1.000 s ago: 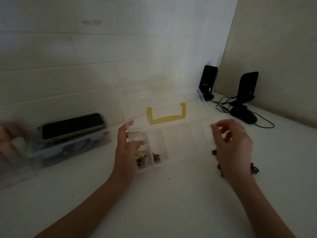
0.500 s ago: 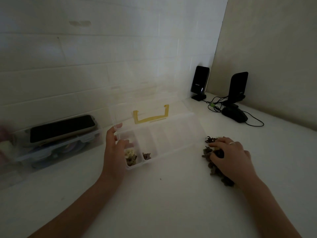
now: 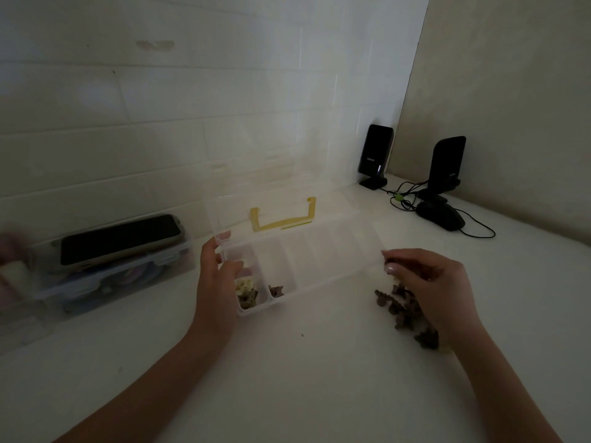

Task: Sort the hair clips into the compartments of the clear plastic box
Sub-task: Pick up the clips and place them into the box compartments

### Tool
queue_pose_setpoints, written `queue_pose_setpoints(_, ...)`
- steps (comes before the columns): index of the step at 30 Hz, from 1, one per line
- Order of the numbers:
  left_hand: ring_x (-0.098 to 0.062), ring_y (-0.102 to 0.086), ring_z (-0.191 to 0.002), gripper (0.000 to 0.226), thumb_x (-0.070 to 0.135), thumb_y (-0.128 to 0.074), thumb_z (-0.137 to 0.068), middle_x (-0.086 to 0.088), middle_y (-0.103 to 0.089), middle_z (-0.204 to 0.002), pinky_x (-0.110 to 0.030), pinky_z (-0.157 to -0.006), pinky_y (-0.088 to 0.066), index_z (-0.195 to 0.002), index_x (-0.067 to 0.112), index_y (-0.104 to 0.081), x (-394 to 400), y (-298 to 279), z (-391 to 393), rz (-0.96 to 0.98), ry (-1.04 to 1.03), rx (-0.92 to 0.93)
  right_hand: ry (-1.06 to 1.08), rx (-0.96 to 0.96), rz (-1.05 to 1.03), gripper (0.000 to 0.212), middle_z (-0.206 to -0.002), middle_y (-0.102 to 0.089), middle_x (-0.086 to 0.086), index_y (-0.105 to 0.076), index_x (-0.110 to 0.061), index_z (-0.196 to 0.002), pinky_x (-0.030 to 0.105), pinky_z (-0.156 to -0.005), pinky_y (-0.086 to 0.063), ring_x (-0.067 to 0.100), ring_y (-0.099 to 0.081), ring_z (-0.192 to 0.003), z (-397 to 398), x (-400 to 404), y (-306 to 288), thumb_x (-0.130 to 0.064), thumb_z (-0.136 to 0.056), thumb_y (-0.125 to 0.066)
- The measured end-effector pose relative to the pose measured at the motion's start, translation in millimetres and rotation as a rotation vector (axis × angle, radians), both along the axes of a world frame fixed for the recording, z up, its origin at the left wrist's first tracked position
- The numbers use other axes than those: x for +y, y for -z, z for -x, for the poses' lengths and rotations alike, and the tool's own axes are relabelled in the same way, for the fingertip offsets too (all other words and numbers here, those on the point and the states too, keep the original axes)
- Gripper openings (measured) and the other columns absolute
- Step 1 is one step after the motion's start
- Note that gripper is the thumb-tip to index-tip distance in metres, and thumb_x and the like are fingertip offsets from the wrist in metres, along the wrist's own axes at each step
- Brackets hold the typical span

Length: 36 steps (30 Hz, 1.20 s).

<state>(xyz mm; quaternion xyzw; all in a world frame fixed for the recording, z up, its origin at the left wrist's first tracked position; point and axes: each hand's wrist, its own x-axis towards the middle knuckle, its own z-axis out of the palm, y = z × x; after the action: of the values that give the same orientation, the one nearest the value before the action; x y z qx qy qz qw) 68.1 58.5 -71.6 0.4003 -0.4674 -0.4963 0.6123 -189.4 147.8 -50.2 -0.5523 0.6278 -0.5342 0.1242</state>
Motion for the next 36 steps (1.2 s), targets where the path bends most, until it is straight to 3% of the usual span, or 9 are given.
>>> queue_pose_setpoints(4, -0.014, -0.066, -0.079, 0.05, -0.003, -0.034, -0.086, 0.013, -0.06, -0.098, -0.026, -0.052, -0.053, -0.104, 0.041, -0.05, 2, -1, 0, 0.001, 0.013, 0.001, -0.171, -0.057, 0.062, 0.031, -0.089, -0.073, -0.006, -0.068, -0.021, -0.098, 0.018, -0.071, -0.055, 0.013, -0.068, -0.08, -16, 0, -6, -0.004, -0.072, -0.074)
queue_pose_setpoints(7, -0.018, -0.065, -0.083, 0.049, -0.003, -0.034, -0.087, 0.01, -0.059, -0.101, -0.034, -0.062, -0.053, -0.106, 0.039, -0.05, 4, -1, -1, 0.028, 0.009, -0.015, -0.307, -0.139, 0.089, 0.026, -0.091, -0.073, 0.001, -0.066, -0.011, -0.091, 0.02, -0.076, -0.054, 0.015, -0.069, -0.081, -34, -4, -10, 0.004, -0.071, -0.073)
queue_pose_setpoints(12, -0.017, -0.065, -0.085, 0.046, 0.003, -0.037, -0.087, 0.005, -0.056, -0.107, -0.032, -0.058, -0.055, -0.107, 0.042, -0.049, 4, 0, -1, 0.04, 0.026, -0.029, -0.467, -0.243, 0.075, 0.02, -0.093, -0.075, 0.001, -0.06, -0.007, -0.079, 0.021, -0.078, -0.054, 0.013, -0.071, -0.088, -83, -13, -8, 0.004, -0.071, -0.074)
queue_pose_setpoints(18, -0.001, -0.065, -0.084, 0.033, 0.026, -0.045, -0.079, 0.008, -0.06, -0.104, -0.017, -0.063, -0.051, -0.107, 0.042, -0.052, 3, 5, -2, 0.11, 0.016, -0.055, -0.407, 0.0, 0.161, 0.01, -0.099, -0.071, -0.004, -0.068, -0.01, -0.074, 0.021, -0.077, -0.054, 0.007, -0.067, -0.083, -136, -40, -13, -0.004, -0.073, -0.075)
queue_pose_setpoints(22, -0.001, -0.064, -0.09, 0.021, 0.021, -0.044, -0.094, 0.018, -0.066, -0.096, -0.013, -0.066, -0.049, -0.109, 0.032, -0.053, -4, 10, -3, 0.138, -0.005, -0.026, -0.393, 0.306, 0.14, 0.015, -0.114, -0.069, -0.001, -0.073, -0.013, -0.094, 0.019, -0.1, -0.037, 0.007, -0.05, -0.116, -140, -53, -16, -0.013, -0.078, -0.072)
queue_pose_setpoints(26, 0.005, -0.064, -0.085, 0.025, 0.016, -0.037, -0.099, 0.026, -0.067, -0.089, -0.011, -0.065, -0.049, -0.107, 0.035, -0.052, -3, 9, -4, 0.144, -0.022, -0.021, -0.363, 0.413, 0.101, 0.011, -0.131, -0.058, -0.005, -0.076, -0.023, -0.088, 0.034, -0.107, -0.03, 0.011, -0.041, -0.129, -126, -55, -22, -0.022, -0.077, -0.073)
queue_pose_setpoints(30, -0.017, -0.065, -0.092, 0.026, 0.018, -0.041, -0.098, 0.002, -0.063, -0.106, -0.033, -0.074, -0.055, -0.105, 0.04, -0.054, -4, 9, -3, 0.065, -0.016, 0.024, -0.284, 0.432, 0.175, 0.016, -0.122, -0.064, -0.005, -0.075, -0.024, -0.092, 0.032, -0.102, -0.037, 0.011, -0.052, -0.118, -103, -49, -29, -0.015, -0.08, -0.071)
queue_pose_setpoints(33, -0.01, -0.067, -0.075, 0.024, 0.018, -0.04, -0.098, -0.001, -0.06, -0.102, -0.026, -0.057, -0.054, -0.106, 0.038, -0.052, -3, 7, -3, 0.036, -0.022, 0.039, -0.008, 0.401, 0.206, 0.02, -0.101, -0.07, -0.008, -0.072, -0.024, -0.093, 0.033, -0.093, -0.042, 0.015, -0.06, -0.098, -64, -38, -25, -0.008, -0.081, -0.067)
queue_pose_setpoints(36, -0.02, -0.064, -0.079, 0.024, 0.02, -0.04, -0.098, 0.0, -0.059, -0.101, -0.031, -0.058, -0.053, -0.102, 0.04, -0.051, -4, 6, -2, 0.017, -0.027, 0.03, 0.184, 0.404, 0.09, 0.02, -0.08, -0.06, -0.019, -0.062, -0.027, -0.09, 0.043, -0.074, -0.049, 0.012, -0.056, -0.074, -30, -22, -15, -0.009, -0.084, -0.059)
